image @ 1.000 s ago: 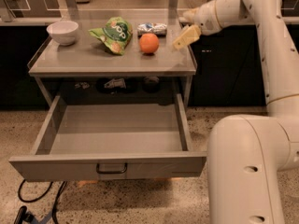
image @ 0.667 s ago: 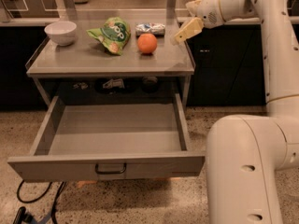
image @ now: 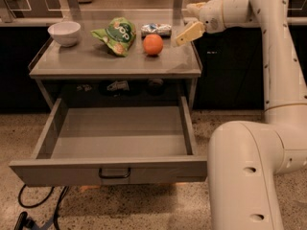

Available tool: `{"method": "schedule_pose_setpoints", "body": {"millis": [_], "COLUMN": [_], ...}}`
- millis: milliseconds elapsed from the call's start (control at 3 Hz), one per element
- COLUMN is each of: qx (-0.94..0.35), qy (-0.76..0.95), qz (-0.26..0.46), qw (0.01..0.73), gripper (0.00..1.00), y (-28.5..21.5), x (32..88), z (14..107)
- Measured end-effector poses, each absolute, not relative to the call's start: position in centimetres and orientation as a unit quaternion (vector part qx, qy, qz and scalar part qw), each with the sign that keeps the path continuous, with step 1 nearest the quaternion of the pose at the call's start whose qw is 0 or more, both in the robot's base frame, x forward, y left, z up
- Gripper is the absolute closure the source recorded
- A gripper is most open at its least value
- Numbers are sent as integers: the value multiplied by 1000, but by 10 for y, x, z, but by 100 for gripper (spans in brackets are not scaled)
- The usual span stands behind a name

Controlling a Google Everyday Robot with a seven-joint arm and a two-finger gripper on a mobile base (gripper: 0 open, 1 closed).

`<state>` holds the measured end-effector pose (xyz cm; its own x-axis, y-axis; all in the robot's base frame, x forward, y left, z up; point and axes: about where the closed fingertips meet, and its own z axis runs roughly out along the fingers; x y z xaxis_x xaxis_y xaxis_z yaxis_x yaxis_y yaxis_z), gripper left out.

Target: Place orange into top drawer

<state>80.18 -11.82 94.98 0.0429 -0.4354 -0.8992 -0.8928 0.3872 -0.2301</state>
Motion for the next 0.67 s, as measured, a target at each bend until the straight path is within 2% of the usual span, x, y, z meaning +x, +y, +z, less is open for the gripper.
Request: {"method": "schedule_pose_setpoints", "body": {"millis": [333,667], "qx": [-497,-497], "qy": [616,616], "qz": [264,264], "qw": [552,552], "gripper": [0,0], "y": [-85,-84], "x": [815,815], "z": [954,954]}}
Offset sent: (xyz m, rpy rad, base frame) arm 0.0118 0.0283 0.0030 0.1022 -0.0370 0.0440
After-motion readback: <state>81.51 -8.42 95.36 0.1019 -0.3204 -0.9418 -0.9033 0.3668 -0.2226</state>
